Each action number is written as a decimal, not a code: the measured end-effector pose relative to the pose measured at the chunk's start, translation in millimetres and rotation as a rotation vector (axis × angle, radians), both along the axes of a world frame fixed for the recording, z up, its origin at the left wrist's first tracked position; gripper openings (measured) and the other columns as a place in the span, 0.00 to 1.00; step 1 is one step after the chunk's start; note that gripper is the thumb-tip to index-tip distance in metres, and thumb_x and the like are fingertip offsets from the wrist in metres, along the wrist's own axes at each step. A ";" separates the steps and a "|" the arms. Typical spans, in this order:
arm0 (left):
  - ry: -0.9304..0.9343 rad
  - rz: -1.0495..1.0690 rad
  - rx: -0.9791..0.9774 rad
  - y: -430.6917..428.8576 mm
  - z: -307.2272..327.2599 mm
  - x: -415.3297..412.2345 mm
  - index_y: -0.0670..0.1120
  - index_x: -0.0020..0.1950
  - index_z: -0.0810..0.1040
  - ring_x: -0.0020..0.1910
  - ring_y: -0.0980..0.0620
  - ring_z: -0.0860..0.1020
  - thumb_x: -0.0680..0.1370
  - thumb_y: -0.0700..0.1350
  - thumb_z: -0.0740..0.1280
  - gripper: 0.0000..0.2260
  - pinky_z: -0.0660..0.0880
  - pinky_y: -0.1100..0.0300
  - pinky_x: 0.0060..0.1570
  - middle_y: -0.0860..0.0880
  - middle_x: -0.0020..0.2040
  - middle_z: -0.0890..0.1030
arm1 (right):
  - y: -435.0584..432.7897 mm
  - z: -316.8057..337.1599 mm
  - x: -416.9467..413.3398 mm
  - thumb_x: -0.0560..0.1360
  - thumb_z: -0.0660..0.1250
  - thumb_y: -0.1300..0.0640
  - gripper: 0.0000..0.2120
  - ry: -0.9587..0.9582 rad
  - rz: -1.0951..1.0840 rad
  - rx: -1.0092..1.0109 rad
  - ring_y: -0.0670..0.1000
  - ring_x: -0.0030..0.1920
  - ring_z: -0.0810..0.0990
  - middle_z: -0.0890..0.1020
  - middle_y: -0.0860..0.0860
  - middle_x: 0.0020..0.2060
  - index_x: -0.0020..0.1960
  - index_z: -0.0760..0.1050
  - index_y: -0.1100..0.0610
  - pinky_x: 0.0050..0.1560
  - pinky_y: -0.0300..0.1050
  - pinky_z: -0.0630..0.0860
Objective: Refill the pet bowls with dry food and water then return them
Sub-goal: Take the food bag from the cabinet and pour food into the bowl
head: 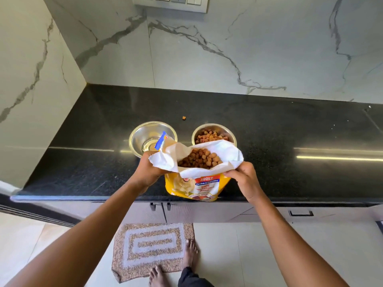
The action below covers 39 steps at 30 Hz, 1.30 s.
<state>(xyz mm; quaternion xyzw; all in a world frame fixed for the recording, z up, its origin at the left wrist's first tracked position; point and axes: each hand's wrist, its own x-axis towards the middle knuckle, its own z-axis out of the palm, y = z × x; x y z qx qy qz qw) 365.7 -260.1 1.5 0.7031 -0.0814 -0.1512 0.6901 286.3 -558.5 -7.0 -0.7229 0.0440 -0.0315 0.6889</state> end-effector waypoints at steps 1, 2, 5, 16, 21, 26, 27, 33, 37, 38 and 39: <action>0.000 0.006 0.002 0.6 -0.2 -0.1 0.48 0.47 0.83 0.39 0.61 0.83 0.59 0.51 0.79 0.19 0.79 0.65 0.38 0.55 0.38 0.86 | 0.9 1.0 0.9 0.72 0.70 0.63 0.12 0.000 -0.001 0.006 0.56 0.54 0.87 0.89 0.56 0.49 0.53 0.87 0.57 0.53 0.47 0.84; 0.001 0.011 0.003 1.0 0.0 -0.8 0.48 0.46 0.83 0.39 0.61 0.83 0.58 0.51 0.80 0.19 0.79 0.66 0.38 0.55 0.38 0.86 | 2.1 1.8 1.1 0.72 0.69 0.63 0.12 0.002 -0.002 0.019 0.55 0.54 0.87 0.89 0.56 0.49 0.54 0.86 0.59 0.53 0.45 0.84; 0.001 0.015 0.004 3.9 -1.2 -2.4 0.49 0.48 0.85 0.42 0.59 0.85 0.58 0.49 0.82 0.21 0.80 0.64 0.40 0.53 0.42 0.87 | 5.0 0.0 -1.5 0.75 0.68 0.62 0.15 0.000 0.015 0.057 0.55 0.59 0.86 0.88 0.55 0.54 0.60 0.83 0.61 0.56 0.44 0.83; -0.106 -0.037 0.422 9.7 -29.8 -31.2 0.49 0.61 0.80 0.44 0.63 0.85 0.64 0.45 0.85 0.28 0.80 0.71 0.43 0.59 0.49 0.85 | 21.0 -20.6 -30.3 0.62 0.85 0.38 0.39 0.076 0.001 -0.258 0.47 0.60 0.86 0.87 0.46 0.57 0.68 0.76 0.48 0.60 0.51 0.84; -0.205 0.047 0.531 2.4 -31.8 -30.5 0.43 0.56 0.85 0.44 0.61 0.82 0.67 0.43 0.83 0.19 0.83 0.59 0.46 0.52 0.50 0.86 | 29.0 -16.3 -34.8 0.65 0.82 0.43 0.35 0.054 -0.059 -0.381 0.38 0.58 0.84 0.86 0.42 0.55 0.67 0.77 0.53 0.60 0.44 0.83; -0.266 0.086 0.502 4.7 -26.4 -36.8 0.48 0.51 0.85 0.45 0.58 0.85 0.69 0.42 0.82 0.14 0.84 0.52 0.49 0.53 0.47 0.88 | 34.0 -12.3 -40.3 0.69 0.82 0.49 0.27 0.054 -0.123 -0.374 0.48 0.58 0.87 0.88 0.50 0.56 0.64 0.80 0.58 0.60 0.57 0.84; -0.270 0.088 0.498 6.2 -22.9 -37.7 0.49 0.51 0.85 0.45 0.59 0.85 0.69 0.43 0.82 0.13 0.84 0.52 0.50 0.53 0.47 0.88 | 34.3 -9.3 -41.3 0.70 0.82 0.50 0.26 0.058 -0.133 -0.368 0.48 0.57 0.87 0.88 0.50 0.55 0.63 0.81 0.58 0.59 0.58 0.84; -0.270 0.099 0.404 9.6 29.7 -22.7 0.51 0.51 0.86 0.46 0.58 0.87 0.70 0.46 0.81 0.12 0.83 0.53 0.50 0.55 0.45 0.89 | 36.4 35.2 -32.5 0.71 0.82 0.55 0.21 0.010 -0.213 -0.255 0.53 0.55 0.88 0.89 0.53 0.53 0.61 0.80 0.57 0.55 0.65 0.84; -0.341 0.133 0.348 4.0 84.7 -2.6 0.55 0.46 0.85 0.41 0.62 0.86 0.70 0.46 0.81 0.09 0.83 0.59 0.45 0.59 0.40 0.88 | 35.6 89.1 -12.8 0.73 0.81 0.54 0.20 -0.060 -0.260 -0.261 0.54 0.53 0.89 0.89 0.53 0.52 0.61 0.80 0.57 0.53 0.66 0.85; -0.363 0.145 0.346 2.4 100.0 3.2 0.53 0.47 0.85 0.41 0.61 0.86 0.70 0.48 0.81 0.09 0.83 0.59 0.45 0.58 0.41 0.88 | 35.8 105.2 -7.6 0.73 0.81 0.53 0.19 -0.081 -0.266 -0.274 0.53 0.53 0.89 0.89 0.53 0.52 0.60 0.80 0.57 0.52 0.65 0.85; -0.384 0.152 0.349 0.3 113.8 8.9 0.51 0.48 0.86 0.42 0.60 0.86 0.70 0.49 0.81 0.10 0.83 0.57 0.46 0.56 0.42 0.88 | 35.8 120.1 -2.4 0.74 0.80 0.52 0.18 -0.104 -0.268 -0.290 0.53 0.52 0.89 0.89 0.52 0.51 0.60 0.80 0.56 0.52 0.64 0.86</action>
